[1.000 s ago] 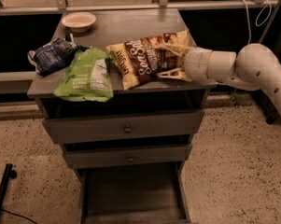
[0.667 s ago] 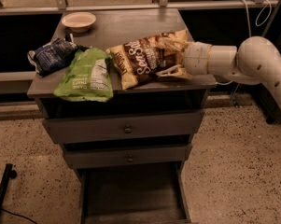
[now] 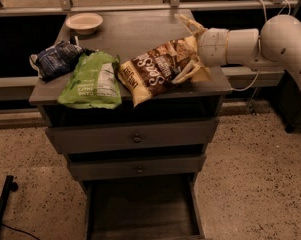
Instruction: Pick brown chip bag from bottom drawer and place on counter
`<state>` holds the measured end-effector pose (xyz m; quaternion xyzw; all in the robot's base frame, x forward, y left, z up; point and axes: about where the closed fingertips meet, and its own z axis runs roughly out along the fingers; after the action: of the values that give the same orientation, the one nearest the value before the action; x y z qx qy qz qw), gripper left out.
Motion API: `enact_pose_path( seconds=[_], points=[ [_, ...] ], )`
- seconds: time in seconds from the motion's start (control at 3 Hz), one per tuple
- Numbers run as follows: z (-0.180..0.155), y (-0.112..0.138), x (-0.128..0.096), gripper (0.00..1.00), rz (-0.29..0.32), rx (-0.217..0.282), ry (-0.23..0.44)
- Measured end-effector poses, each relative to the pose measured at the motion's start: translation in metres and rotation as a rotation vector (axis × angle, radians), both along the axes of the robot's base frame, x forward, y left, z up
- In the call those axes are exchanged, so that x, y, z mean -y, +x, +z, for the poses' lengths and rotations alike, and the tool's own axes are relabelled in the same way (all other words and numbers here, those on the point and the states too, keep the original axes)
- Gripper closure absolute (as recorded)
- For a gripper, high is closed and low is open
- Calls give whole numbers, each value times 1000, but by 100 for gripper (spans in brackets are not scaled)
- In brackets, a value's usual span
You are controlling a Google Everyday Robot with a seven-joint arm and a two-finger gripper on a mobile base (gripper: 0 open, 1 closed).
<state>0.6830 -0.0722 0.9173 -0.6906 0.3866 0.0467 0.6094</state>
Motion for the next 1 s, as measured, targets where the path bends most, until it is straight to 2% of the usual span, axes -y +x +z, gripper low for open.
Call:
enact_pose_path(
  seconds=[0.33, 1.0],
  points=[
    [2, 7, 1, 0, -33, 22, 17],
    [34, 39, 14, 0, -103, 104, 37]
  ],
)
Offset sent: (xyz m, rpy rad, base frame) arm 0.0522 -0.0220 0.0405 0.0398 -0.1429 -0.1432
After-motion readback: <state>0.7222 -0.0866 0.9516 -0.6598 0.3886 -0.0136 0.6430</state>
